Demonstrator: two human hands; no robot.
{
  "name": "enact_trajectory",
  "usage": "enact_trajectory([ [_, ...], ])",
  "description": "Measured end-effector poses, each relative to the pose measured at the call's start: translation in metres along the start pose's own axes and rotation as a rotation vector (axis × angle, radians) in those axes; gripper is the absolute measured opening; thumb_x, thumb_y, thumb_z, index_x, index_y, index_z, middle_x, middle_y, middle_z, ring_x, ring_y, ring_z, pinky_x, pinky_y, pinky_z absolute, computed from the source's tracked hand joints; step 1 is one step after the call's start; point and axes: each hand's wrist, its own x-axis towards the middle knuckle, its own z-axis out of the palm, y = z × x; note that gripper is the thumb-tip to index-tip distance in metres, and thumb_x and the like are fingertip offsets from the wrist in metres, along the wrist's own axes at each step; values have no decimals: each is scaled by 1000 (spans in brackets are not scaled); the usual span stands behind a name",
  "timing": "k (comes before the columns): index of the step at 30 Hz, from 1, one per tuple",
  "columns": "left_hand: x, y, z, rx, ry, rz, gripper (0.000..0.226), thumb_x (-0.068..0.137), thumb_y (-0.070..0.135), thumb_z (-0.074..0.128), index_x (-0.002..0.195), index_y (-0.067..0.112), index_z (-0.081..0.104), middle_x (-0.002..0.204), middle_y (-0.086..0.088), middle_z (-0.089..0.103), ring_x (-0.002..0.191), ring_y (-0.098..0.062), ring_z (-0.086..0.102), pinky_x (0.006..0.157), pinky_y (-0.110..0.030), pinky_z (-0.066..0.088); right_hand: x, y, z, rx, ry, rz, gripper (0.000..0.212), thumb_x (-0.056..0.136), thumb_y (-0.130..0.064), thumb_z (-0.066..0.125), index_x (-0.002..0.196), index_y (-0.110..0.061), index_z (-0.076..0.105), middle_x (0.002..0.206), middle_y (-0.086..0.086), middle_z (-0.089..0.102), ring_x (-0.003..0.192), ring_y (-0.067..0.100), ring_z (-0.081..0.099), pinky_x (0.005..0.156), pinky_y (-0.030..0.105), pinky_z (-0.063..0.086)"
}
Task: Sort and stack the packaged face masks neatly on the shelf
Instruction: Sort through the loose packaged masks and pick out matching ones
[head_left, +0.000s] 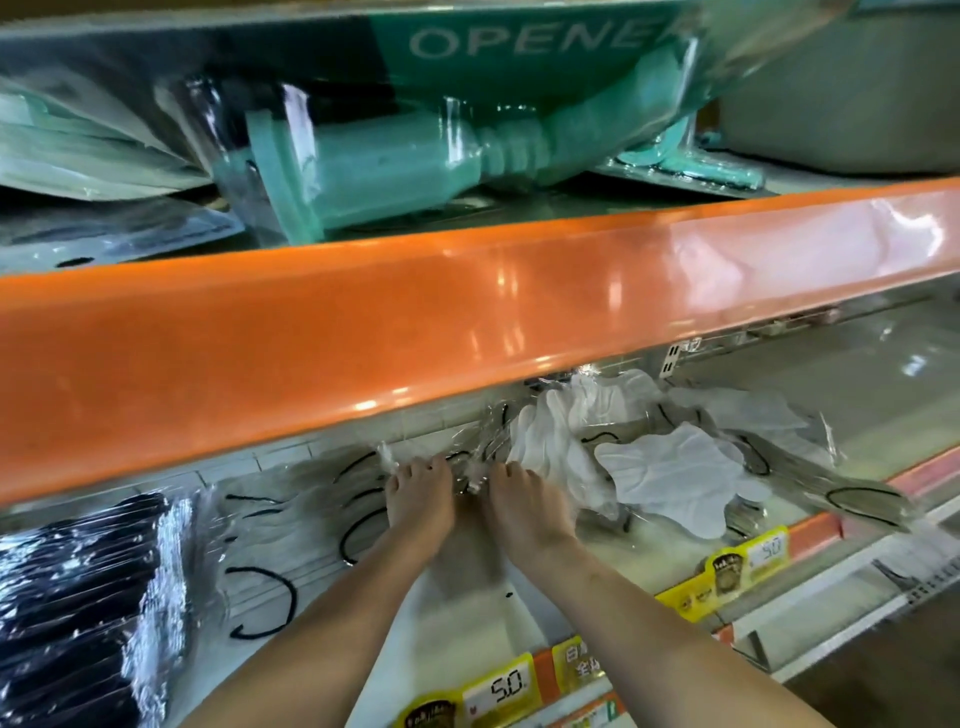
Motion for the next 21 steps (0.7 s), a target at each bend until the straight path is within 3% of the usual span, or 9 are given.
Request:
enact_trajectory([
  [3,3,3,-5,16,29,6,34,97,13,44,131,10,43,131,-15,45,126,-35,39,102,-42,35,0,-4,3,-34,-2,-39,30,97,-13,38,125,-8,46,126,13,54,114,30,54,81,37,46],
  [7,6,5,-11,-45,12,21,25,93,1,42,116,7,48,122,-15,45,116,-32,42,91,-38,43,-1,-2,1,-53,-31,-76,40,97,-32,41,127,-6,44,126,15,52,116,31,52,84,38,45],
  [9,9,7,-12,-125,15,44,24,93,0,40,114,8,49,116,-13,49,110,-29,46,81,-33,41,-3,0,1,-67,-41,-80,42,97,-35,41,127,-6,44,127,14,51,116,30,51,86,38,45],
  [13,11,10,-12,-171,41,96,18,96,4,40,112,7,49,84,3,48,83,-15,47,68,-25,34,0,1,7,-69,-30,-67,40,96,-31,40,127,-7,45,126,14,52,115,30,52,84,38,47],
  [17,2,15,-15,-222,157,113,14,94,11,49,107,10,52,105,-4,59,89,-17,54,68,-25,36,7,5,11,-50,-31,-47,41,97,-35,40,126,-7,47,124,15,54,113,31,54,85,39,48],
  [21,-9,6,-28,-353,340,111,14,97,18,46,107,12,54,105,1,56,97,-16,54,73,-26,40,9,10,12,-6,17,-7,49,96,-48,36,120,-9,53,120,12,58,111,28,56,85,37,48],
])
